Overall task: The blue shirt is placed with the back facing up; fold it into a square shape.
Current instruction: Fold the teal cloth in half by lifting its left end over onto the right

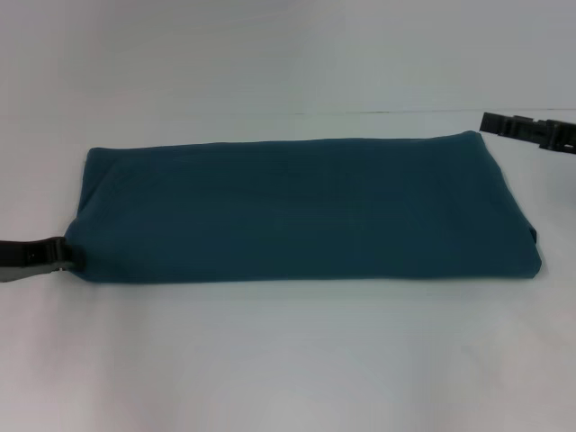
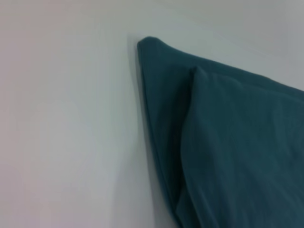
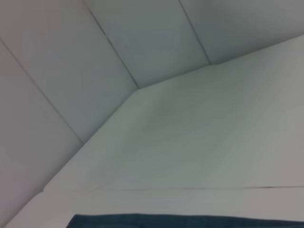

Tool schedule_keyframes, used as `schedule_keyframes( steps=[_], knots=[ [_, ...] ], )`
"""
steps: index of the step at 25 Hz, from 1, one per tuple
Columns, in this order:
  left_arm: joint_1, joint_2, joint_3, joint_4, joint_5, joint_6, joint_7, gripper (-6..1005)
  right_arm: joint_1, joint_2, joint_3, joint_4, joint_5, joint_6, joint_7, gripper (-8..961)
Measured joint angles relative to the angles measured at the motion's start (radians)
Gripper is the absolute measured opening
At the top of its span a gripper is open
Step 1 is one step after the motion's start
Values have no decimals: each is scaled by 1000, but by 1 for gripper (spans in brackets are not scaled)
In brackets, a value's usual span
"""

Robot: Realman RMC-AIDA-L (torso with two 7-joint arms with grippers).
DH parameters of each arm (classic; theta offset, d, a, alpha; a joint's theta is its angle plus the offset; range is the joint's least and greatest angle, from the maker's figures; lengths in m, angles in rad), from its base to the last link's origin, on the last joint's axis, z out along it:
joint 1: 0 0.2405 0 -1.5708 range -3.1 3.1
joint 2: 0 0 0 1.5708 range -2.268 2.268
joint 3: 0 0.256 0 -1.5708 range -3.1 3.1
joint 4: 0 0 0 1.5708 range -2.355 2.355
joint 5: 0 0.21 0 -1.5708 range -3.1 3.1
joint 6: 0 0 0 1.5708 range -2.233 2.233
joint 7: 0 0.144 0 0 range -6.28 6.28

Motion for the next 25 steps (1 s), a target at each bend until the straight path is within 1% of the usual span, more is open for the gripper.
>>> schedule_keyframes(
  steps=[4,8,11,17,19,21,22,24,25],
  knots=[
    [5,-1,0,18,-1,5,2,17,5,10,-25,1,-3,14,-8,835],
    [20,2,-4,32,-2,8,3,16,3,14,-41,1,-4,26,-8,771],
    [34,3,-8,50,-2,10,3,16,2,22,-49,2,-4,27,-17,723],
    [52,9,-23,81,-2,25,6,17,20,42,-73,20,-3,40,-53,508],
    [59,14,-35,93,-2,29,9,16,32,51,-97,36,-2,56,-68,268],
    [67,18,-51,109,-3,35,13,16,52,64,-126,61,0,84,-93,189],
    [70,20,-61,117,-6,44,18,16,66,74,-142,76,1,108,-111,149],
    [70,23,-95,124,-29,85,50,16,95,93,-174,110,5,162,-149,70],
    [70,25,-109,124,-46,104,67,16,112,99,-190,136,12,191,-171,30]
  ],
)
